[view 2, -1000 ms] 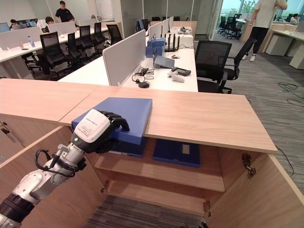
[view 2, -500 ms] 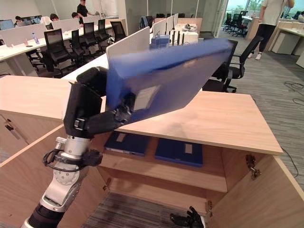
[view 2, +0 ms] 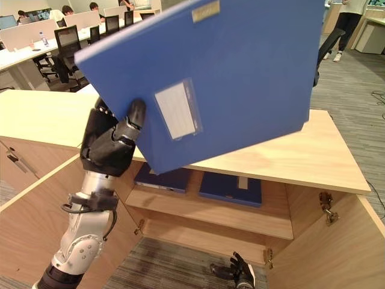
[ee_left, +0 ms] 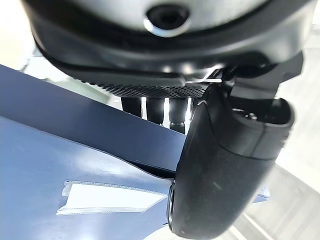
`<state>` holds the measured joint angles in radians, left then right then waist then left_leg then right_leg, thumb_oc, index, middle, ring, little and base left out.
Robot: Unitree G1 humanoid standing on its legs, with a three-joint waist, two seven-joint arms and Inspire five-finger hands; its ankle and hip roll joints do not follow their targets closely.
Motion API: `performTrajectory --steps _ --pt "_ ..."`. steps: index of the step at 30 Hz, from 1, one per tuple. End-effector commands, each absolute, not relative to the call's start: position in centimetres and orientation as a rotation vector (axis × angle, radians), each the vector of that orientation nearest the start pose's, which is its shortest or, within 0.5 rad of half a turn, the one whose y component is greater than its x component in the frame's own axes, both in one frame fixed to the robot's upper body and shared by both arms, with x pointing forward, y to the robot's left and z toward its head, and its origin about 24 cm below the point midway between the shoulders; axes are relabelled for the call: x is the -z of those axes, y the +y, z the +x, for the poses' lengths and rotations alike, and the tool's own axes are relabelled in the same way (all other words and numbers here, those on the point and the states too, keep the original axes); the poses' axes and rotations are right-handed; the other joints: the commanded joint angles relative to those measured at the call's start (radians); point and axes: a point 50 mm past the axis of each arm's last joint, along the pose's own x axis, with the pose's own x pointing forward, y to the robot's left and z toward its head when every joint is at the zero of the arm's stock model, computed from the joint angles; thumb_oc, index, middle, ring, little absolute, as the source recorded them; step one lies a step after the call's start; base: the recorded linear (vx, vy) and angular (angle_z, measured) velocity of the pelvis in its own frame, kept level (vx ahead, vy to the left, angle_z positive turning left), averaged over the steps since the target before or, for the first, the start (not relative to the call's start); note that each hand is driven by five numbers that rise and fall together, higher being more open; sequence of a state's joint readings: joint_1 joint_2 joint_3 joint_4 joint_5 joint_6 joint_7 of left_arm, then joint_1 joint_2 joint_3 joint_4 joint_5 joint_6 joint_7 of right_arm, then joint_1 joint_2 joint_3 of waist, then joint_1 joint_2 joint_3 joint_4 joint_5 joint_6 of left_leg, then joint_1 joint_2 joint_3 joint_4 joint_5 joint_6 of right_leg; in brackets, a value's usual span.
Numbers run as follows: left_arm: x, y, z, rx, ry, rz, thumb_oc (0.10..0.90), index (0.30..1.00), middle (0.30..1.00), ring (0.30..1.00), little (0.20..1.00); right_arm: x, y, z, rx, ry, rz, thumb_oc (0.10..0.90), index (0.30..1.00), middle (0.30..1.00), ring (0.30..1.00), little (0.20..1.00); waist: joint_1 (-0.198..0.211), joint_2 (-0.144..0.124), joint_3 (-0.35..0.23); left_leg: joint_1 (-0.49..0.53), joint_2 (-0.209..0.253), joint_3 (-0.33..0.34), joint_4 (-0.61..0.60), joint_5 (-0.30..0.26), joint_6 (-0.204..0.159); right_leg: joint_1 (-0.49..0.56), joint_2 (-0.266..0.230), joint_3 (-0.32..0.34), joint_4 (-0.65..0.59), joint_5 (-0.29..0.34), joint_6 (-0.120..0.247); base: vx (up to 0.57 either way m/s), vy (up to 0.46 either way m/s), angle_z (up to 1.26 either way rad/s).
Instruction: Put the empty folder in the office cabinet
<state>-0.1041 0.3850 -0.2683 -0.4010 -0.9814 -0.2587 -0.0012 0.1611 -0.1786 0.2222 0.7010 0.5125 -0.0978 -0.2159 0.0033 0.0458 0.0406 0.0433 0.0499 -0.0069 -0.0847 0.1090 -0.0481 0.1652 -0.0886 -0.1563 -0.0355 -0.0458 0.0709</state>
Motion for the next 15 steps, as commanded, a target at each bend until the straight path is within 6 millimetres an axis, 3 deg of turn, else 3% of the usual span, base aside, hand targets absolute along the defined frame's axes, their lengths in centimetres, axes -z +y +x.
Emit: performTrajectory --steps 1,5,9,11,12,13,15 --pt "-20.1 15.7 23.5 0.51 -0.692 -0.671 0.4 0.3 0.3 0.3 0.3 7.9 -17.8 19.3 0.223 0.469 0.369 0.8 0.9 0.9 0.9 0.9 0.015 -0.047 -0.017 0.099 0.009 0.019 -0.003 -0.126 -0.016 -0.051 -0.04 0.046 0.026 0.059 0.059 -0.01 0.016 -0.04" --pt "-18.4 16.5 23.6 0.509 -0.612 -0.685 0.4 0.3 0.3 0.3 0.3 5.6 -17.3 20.2 0.163 0.334 0.559 0.8 0.9 0.9 0.9 0.9 0.017 -0.047 -0.018 0.098 0.009 0.02 -0.003 -0.124 -0.016 -0.053 -0.039 0.047 0.027 0.059 0.058 0.0 0.003 -0.01" --pt "-15.9 18.7 23.4 0.513 -0.499 -0.659 0.4 0.3 0.3 0.3 0.3 -1.0 -16.4 22.0 -0.083 -0.009 0.873 0.8 0.9 0.9 0.9 0.9 0.025 -0.043 -0.022 0.098 0.009 0.021 -0.003 -0.118 -0.016 -0.057 -0.04 0.047 0.027 0.06 0.059 0.0 0.007 -0.01" --pt "-15.3 19.3 23.3 0.494 -0.481 -0.655 0.4 0.3 0.3 0.3 0.3 -2.8 -16.1 22.2 -0.164 -0.087 0.921 0.8 0.9 0.9 0.9 0.9 0.024 -0.04 -0.025 0.098 0.009 0.021 -0.003 -0.117 -0.016 -0.057 -0.04 0.05 0.025 0.061 0.059 0.0 0.0 0.0" --pt "-15.3 19.3 23.3 0.494 -0.481 -0.655 0.4 0.3 0.3 0.3 0.3 -2.8 -16.1 22.2 -0.164 -0.087 0.921 0.8 0.9 0.9 0.9 0.9 0.024 -0.04 -0.025 0.098 0.009 0.021 -0.003 -0.117 -0.016 -0.057 -0.04 0.05 0.025 0.061 0.059 0.0 0.0 0.0" --pt "-14.6 20.1 22.9 0.472 -0.464 -0.649 0.4 0.3 0.3 0.3 0.3 -5.3 -15.6 22.3 -0.281 -0.185 0.965 0.8 0.9 0.9 0.9 0.9 0.026 -0.039 -0.027 0.098 0.008 0.021 -0.003 -0.115 -0.016 -0.058 -0.04 0.052 0.023 0.063 0.06 0.0 0.0 0.0" --pt "-14.1 20.3 22.7 0.476 -0.452 -0.636 0.4 0.3 0.3 0.3 0.3 -6.8 -15.0 22.2 -0.377 -0.227 0.978 0.8 0.9 0.9 0.9 0.9 0.027 -0.036 -0.029 0.097 0.008 0.024 -0.003 -0.113 -0.014 -0.061 -0.04 0.054 0.023 0.065 0.06 0.0 0.0 0.0"
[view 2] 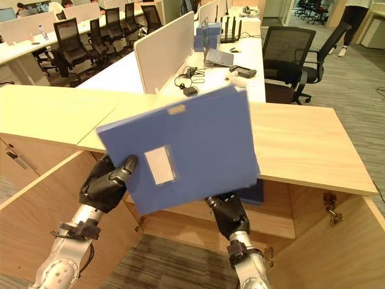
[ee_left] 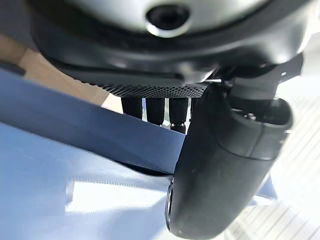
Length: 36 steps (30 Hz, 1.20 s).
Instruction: Put the empty folder in the office cabinet
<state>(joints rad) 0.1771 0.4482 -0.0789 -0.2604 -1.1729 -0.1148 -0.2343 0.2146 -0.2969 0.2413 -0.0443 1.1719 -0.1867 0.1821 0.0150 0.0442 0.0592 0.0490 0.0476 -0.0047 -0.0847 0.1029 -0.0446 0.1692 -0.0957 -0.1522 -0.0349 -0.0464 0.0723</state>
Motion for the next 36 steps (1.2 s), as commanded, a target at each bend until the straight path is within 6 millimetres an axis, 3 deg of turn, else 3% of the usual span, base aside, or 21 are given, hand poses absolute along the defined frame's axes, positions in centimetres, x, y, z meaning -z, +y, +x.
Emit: performTrajectory --steps 1,10,17,23,36 --pt "-14.1 20.4 22.6 0.477 -0.453 -0.628 0.4 0.3 0.3 0.3 0.3 -7.5 -14.8 22.2 -0.415 -0.248 0.981 0.8 0.9 0.9 0.9 0.9 0.015 -0.034 -0.049 0.091 0.01 0.022 -0.003 -0.106 -0.018 -0.067 -0.033 0.05 0.022 0.065 0.059 0.0 0.0 0.0" --pt "-12.6 19.1 22.6 0.48 -0.406 -0.709 0.4 0.3 0.3 0.3 0.3 -11.1 -12.3 22.4 -0.604 -0.352 1.029 0.8 0.9 0.9 0.9 0.9 0.022 -0.034 -0.047 0.085 0.01 0.018 -0.003 -0.104 -0.013 -0.071 -0.033 0.052 0.027 0.062 0.056 0.0 0.0 0.0" --pt "-12.2 17.2 22.5 0.504 -0.39 -0.783 0.4 0.3 0.3 0.3 0.3 -12.3 -10.1 22.3 -0.736 -0.34 1.016 0.8 0.9 0.9 0.9 0.9 0.025 -0.038 -0.043 0.081 0.009 0.017 -0.003 -0.104 -0.01 -0.076 -0.034 0.054 0.029 0.061 0.055 0.0 0.0 0.0" --pt "-13.2 16.2 22.8 0.526 -0.453 -0.846 0.4 0.3 0.3 0.3 0.3 -10.6 -9.7 22.1 -0.747 -0.251 0.966 0.8 0.9 0.9 0.9 0.9 0.025 -0.041 -0.042 0.078 0.01 0.01 -0.003 -0.103 -0.01 -0.076 -0.034 0.05 0.029 0.059 0.053 0.0 0.0 0.0" --pt "-14.0 17.6 23.3 0.405 -0.564 -0.919 0.4 0.3 0.3 0.3 0.3 -7.4 -10.7 21.9 -0.672 -0.136 0.935 0.8 0.9 0.9 0.9 0.9 0.025 -0.045 -0.047 0.077 0.009 0.003 -0.003 -0.102 -0.012 -0.075 -0.032 0.043 0.031 0.054 0.053 0.0 0.0 0.0"
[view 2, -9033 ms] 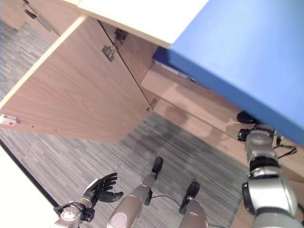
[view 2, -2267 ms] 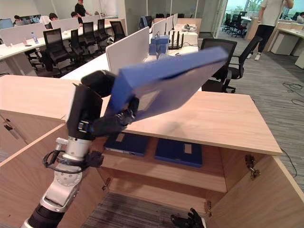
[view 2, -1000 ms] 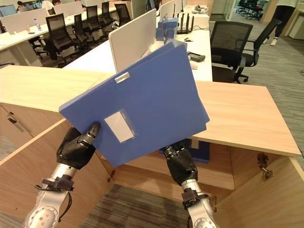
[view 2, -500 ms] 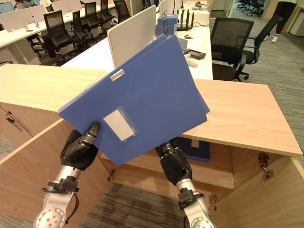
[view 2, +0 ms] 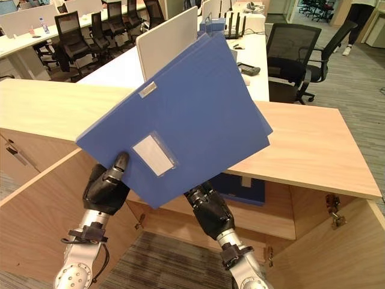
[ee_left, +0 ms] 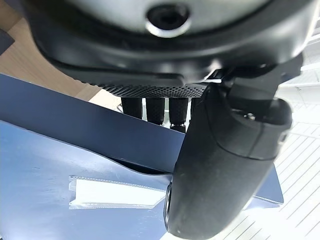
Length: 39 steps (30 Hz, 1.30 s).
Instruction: Put the empty folder in the office cabinet
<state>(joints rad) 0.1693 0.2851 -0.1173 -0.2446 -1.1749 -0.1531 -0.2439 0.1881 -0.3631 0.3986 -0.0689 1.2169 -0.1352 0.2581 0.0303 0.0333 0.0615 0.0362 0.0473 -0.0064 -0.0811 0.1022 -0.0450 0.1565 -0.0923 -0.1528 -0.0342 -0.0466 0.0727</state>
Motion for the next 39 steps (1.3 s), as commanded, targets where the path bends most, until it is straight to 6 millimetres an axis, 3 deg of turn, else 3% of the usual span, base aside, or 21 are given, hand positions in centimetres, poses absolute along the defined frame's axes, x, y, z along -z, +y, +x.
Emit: performTrajectory --steps 1,13,25,32,39 --pt "-14.1 17.6 23.3 0.4 -0.573 -0.92 0.4 0.3 0.3 0.3 0.3 -7.4 -10.8 21.9 -0.669 -0.136 0.937 0.8 0.9 0.9 0.9 0.9 0.01 -0.033 -0.049 0.09 0.009 0.004 -0.006 -0.102 -0.011 -0.062 -0.035 0.044 0.029 0.055 0.053 0.0 0.0 0.0" --pt "-14.2 18.4 23.5 0.353 -0.602 -0.898 0.4 0.3 0.3 0.3 0.3 -7.9 -10.8 22.1 -0.69 -0.156 0.908 0.8 0.9 0.9 0.9 0.9 0.013 -0.034 -0.048 0.088 0.007 0.003 -0.006 -0.102 -0.011 -0.063 -0.035 0.042 0.029 0.057 0.053 0.0 0.0 0.0" --pt "-13.2 20.0 23.3 0.27 -0.583 -0.789 0.4 0.3 0.3 0.3 0.3 -11.7 -12.1 22.8 -0.699 -0.357 0.876 0.8 0.9 0.9 0.9 0.9 0.014 -0.032 -0.053 0.084 0.006 0.013 -0.006 -0.102 -0.011 -0.065 -0.042 0.049 0.011 0.073 0.058 0.0 0.0 0.0" --pt "-12.8 19.6 23.4 0.281 -0.55 -0.778 0.4 0.3 0.3 0.3 0.3 -13.6 -12.4 22.9 -0.701 -0.455 0.85 0.8 0.9 0.9 0.9 0.9 0.015 -0.031 -0.054 0.08 0.003 0.013 -0.006 -0.103 -0.009 -0.065 -0.045 0.052 0.007 0.075 0.059 0.0 0.0 0.0" --pt "-12.3 17.7 23.3 0.362 -0.493 -0.825 0.4 0.3 0.3 0.3 0.3 -14.7 -12.2 23.4 -0.686 -0.507 0.847 0.8 0.9 0.9 0.9 0.9 0.015 -0.034 -0.053 0.081 0.001 0.013 -0.006 -0.106 -0.004 -0.064 -0.048 0.059 0.006 0.078 0.059 0.0 0.0 0.0"
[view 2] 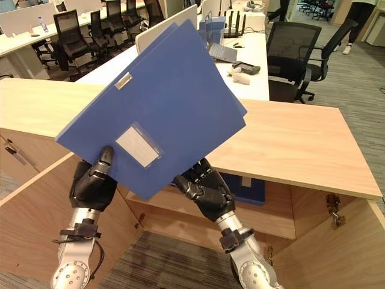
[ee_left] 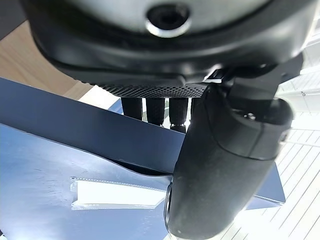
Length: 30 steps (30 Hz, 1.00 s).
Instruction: Put the empty folder in the office cabinet
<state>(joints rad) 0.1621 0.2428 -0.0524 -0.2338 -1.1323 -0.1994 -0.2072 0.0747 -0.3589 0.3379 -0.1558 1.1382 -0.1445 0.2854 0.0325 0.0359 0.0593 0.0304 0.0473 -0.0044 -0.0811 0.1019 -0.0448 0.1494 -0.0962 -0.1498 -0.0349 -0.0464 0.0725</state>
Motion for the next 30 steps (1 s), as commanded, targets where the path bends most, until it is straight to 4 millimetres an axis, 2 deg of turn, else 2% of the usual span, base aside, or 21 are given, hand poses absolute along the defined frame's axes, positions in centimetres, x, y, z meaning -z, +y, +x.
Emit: performTrajectory --steps 1,14,19,30 --pt "-12.3 17.5 23.2 0.375 -0.486 -0.83 0.4 0.3 0.3 0.3 0.3 -14.7 -12.2 23.5 -0.684 -0.508 0.849 0.8 0.9 0.9 0.9 0.9 0.014 -0.036 -0.051 0.085 0.0 0.011 -0.006 -0.106 -0.004 -0.058 -0.044 0.056 0.006 0.078 0.059 0.0 0.0 0.0" --pt "-10.9 15.3 22.8 0.504 -0.358 -0.837 0.4 0.3 0.3 0.3 0.3 -14.6 -11.6 24.4 -0.644 -0.511 0.889 0.8 0.9 0.9 0.9 0.9 0.021 -0.037 -0.045 0.09 -0.001 0.006 -0.006 -0.11 -0.001 -0.054 -0.043 0.055 0.01 0.071 0.058 0.0 0.0 0.0" --pt "-10.9 14.1 22.3 0.614 -0.312 -0.841 0.4 0.3 0.3 0.3 0.3 -14.6 -11.2 24.7 -0.65 -0.508 0.89 0.8 0.9 0.9 0.9 0.9 0.025 -0.037 -0.044 0.091 -0.002 0.002 -0.006 -0.111 0.001 -0.054 -0.04 0.052 0.014 0.067 0.058 0.0 0.0 0.0" --pt "-9.7 14.4 21.5 0.729 -0.216 -0.788 0.4 0.3 0.3 0.3 0.3 -14.8 -11.8 25.1 -0.637 -0.53 0.895 0.8 0.9 0.9 0.9 0.9 0.029 -0.035 -0.046 0.095 0.0 0.002 -0.006 -0.113 0.003 -0.053 -0.036 0.053 0.018 0.064 0.059 0.0 0.0 0.0"
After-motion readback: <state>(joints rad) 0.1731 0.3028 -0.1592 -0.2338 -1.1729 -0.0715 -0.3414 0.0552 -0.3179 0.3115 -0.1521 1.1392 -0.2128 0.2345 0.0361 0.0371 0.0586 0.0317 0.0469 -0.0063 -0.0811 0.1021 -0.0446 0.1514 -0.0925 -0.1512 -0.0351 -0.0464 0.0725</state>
